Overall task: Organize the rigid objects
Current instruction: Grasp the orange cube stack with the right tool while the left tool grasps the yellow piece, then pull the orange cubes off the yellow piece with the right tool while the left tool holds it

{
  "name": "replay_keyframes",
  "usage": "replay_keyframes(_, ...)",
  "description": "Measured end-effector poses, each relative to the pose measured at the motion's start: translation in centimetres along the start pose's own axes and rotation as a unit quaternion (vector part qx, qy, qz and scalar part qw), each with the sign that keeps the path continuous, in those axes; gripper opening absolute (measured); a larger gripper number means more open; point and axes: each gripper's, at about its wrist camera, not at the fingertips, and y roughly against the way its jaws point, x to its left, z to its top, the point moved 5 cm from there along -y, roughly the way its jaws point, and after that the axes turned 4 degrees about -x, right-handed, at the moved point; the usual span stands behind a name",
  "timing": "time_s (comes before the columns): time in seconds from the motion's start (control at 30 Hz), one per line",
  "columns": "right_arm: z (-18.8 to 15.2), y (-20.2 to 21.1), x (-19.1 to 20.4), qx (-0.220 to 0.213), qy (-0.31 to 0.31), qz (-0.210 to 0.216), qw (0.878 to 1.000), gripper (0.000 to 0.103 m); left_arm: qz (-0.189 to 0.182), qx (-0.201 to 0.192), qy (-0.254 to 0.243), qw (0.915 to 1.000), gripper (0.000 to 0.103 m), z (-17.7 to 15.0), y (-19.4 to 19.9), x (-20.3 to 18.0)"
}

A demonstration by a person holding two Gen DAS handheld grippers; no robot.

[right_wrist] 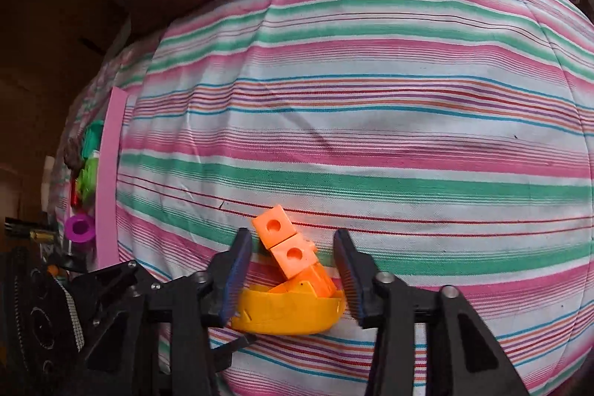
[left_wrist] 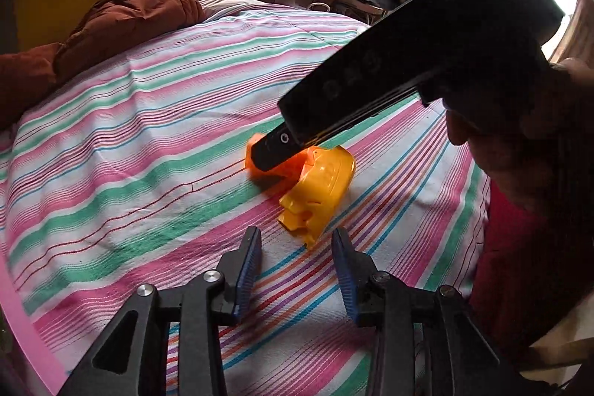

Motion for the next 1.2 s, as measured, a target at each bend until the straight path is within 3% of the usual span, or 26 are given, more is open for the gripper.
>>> replay_keyframes(0.07, 0.1, -0.4, -0.1, -0.013, 0.005, -0.018, 1.0, 0.025, 0.004, 0.0, -0.003, 1.0, 0.04, -0.2, 0.0, 0.0)
replay_keyframes(0.2, 1.4, 1.0, -2.6, -0.071, -0.07, -0.004, 0.995, 0.024, 0.009, -0.002, 0.011, 0.9999, 0.04, 0.0, 0.0, 0.3)
replay_keyframes(0.3, 1.2, 0.8, -4.7, -0.067, -0.118, -0.01, 0.991, 0.023, 0.028, -0.011, 0.032, 0.999, 0.063, 0.6, 0.0, 0.9)
replay_keyframes(0.37, 1.3, 0.8, -5.2, -0.067, -0.151, 0.009, 0.986, 0.023, 0.028, -0.017, 0.051, 0.9981, 0.08, 1.2, 0.0, 1.4)
replay_keyframes(0.57, 1.4, 0.4, -4.2, -0.056, -0.132, 0.023, 0.989, 0.022, 0.046, -0.01, 0.019, 0.9987, 0.102, 3.6, -1.9, 0.9)
replay_keyframes(0.7, 1.4, 0.4, -4.2, -0.053, -0.13, 0.023, 0.99, 0.022, 0.04, -0.003, -0.003, 0.9992, 0.102, 4.5, -3.9, 0.7)
replay_keyframes(0.8, 1.3, 0.5, -4.4, -0.052, -0.127, 0.024, 0.99, 0.022, 0.039, 0.0, 0.009, 0.9992, 0.099, 4.8, -4.8, 1.1)
replay_keyframes(1.0, 1.5, 0.3, -4.1, -0.052, -0.115, 0.014, 0.992, 0.021, 0.036, -0.01, 0.019, 0.9991, 0.077, 5.4, -5.4, 1.5)
replay_keyframes(1.03, 1.6, 0.3, -4.0, -0.052, -0.111, 0.012, 0.992, 0.021, 0.033, -0.011, 0.015, 0.9993, 0.069, 5.5, -5.4, 1.3)
replay_keyframes(1.2, 1.9, 0.6, -4.8, -0.07, -0.123, -0.003, 0.99, 0.02, 0.019, -0.014, 0.004, 0.9997, 0.066, 4.9, -5.0, 0.5)
